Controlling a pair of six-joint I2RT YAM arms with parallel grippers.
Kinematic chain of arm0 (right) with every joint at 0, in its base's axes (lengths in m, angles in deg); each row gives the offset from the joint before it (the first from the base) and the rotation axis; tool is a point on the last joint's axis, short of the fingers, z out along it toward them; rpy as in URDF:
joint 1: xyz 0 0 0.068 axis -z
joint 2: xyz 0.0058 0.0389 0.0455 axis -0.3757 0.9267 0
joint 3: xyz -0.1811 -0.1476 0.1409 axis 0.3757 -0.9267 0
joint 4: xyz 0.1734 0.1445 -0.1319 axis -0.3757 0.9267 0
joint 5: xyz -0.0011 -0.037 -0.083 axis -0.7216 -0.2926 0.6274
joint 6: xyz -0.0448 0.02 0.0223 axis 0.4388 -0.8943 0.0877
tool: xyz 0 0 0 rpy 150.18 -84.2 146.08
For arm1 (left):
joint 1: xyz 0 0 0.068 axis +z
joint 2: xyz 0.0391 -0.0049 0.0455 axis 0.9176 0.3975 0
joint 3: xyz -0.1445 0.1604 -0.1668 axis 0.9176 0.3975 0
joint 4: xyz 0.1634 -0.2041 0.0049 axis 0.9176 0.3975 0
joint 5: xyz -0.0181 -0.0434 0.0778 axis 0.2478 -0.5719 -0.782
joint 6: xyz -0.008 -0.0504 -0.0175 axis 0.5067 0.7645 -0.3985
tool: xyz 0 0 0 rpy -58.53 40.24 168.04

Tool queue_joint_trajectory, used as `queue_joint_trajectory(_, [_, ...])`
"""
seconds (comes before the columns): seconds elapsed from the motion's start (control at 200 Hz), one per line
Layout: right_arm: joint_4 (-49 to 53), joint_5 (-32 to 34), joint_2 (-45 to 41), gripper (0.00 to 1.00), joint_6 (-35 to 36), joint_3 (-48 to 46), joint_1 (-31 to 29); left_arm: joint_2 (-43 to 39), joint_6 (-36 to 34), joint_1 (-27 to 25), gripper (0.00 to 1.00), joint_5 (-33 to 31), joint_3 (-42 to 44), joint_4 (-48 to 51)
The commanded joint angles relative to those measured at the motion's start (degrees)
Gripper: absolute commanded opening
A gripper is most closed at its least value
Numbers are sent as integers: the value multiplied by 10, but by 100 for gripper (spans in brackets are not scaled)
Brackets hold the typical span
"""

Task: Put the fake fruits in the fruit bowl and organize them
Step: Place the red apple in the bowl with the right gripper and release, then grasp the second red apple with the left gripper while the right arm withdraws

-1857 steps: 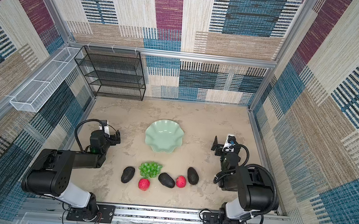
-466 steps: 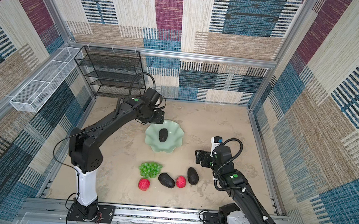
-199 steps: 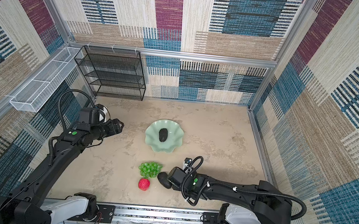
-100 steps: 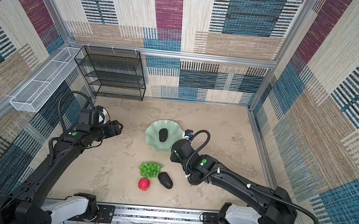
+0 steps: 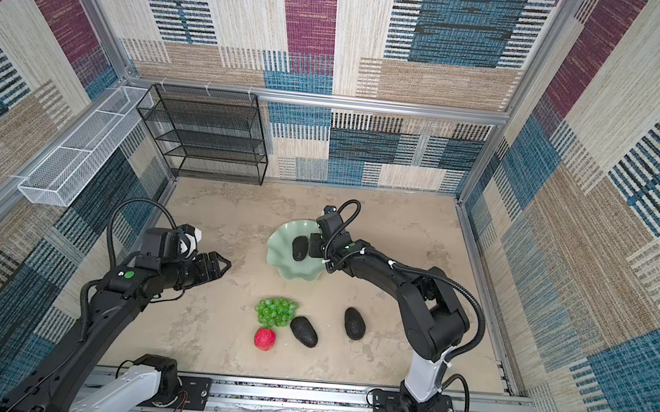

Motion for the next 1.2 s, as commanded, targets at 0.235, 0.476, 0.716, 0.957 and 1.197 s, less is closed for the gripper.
queue_joint_trajectory(0.235, [-36,-30,61,60,-2,18,5,-55,96,-171,76,-20,83,26])
queue_joint_trajectory(0.476, [-41,-15,7,70,-3,14,7,-58,131,-265,76,-60,103,21])
queue_joint_trajectory(0.716, [-60,3,-153,80,-9,-57,6,-4,167,-363,76,-96,107,-21])
queue_joint_trajectory(0.957, [-75,3,-343,91,-43,-230,7,84,176,-418,76,-114,121,-91])
queue_joint_trajectory(1.197, [-38,33,-460,91,-94,-346,7,172,169,-453,74,-118,104,-122])
